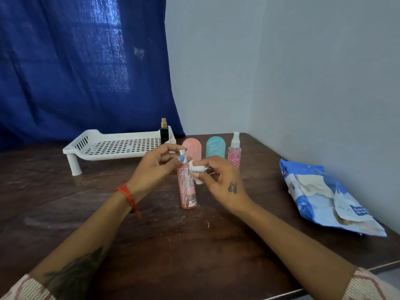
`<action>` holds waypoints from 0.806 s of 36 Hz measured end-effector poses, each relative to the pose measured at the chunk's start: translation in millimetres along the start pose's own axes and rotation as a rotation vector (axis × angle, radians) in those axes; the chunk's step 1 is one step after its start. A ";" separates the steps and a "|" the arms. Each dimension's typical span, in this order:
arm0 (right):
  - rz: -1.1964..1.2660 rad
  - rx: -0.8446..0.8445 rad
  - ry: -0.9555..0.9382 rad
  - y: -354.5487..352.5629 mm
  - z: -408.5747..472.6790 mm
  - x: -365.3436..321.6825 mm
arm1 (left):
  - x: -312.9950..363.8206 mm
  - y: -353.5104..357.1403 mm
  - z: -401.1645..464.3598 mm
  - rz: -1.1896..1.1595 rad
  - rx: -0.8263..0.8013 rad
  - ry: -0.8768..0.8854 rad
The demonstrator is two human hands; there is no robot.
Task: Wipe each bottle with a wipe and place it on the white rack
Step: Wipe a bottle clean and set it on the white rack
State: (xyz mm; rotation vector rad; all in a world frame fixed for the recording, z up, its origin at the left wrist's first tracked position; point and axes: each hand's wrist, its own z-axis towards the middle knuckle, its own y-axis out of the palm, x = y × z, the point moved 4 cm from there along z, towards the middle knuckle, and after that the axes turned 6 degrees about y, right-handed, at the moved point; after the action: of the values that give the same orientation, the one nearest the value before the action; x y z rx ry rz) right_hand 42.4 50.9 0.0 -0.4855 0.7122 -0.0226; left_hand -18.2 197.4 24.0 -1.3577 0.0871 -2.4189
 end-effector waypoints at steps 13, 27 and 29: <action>0.184 0.071 0.005 -8.4 -5.4 -3.8 | 6.8 8.7 -0.9 -0.065 -0.074 -0.039; 0.403 -0.010 0.190 -6.1 -5.3 -2.3 | 0.6 6.3 0.4 -0.077 -0.116 -0.082; 0.406 -0.020 0.171 -7.4 -7.0 -2.3 | 0.0 7.1 0.3 -0.091 -0.128 -0.096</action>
State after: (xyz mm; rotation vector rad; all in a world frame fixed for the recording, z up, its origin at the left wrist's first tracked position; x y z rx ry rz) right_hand 37.2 41.8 0.1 -0.3533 0.9695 0.3268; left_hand -16.0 190.9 22.6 -1.5638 0.1620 -2.4542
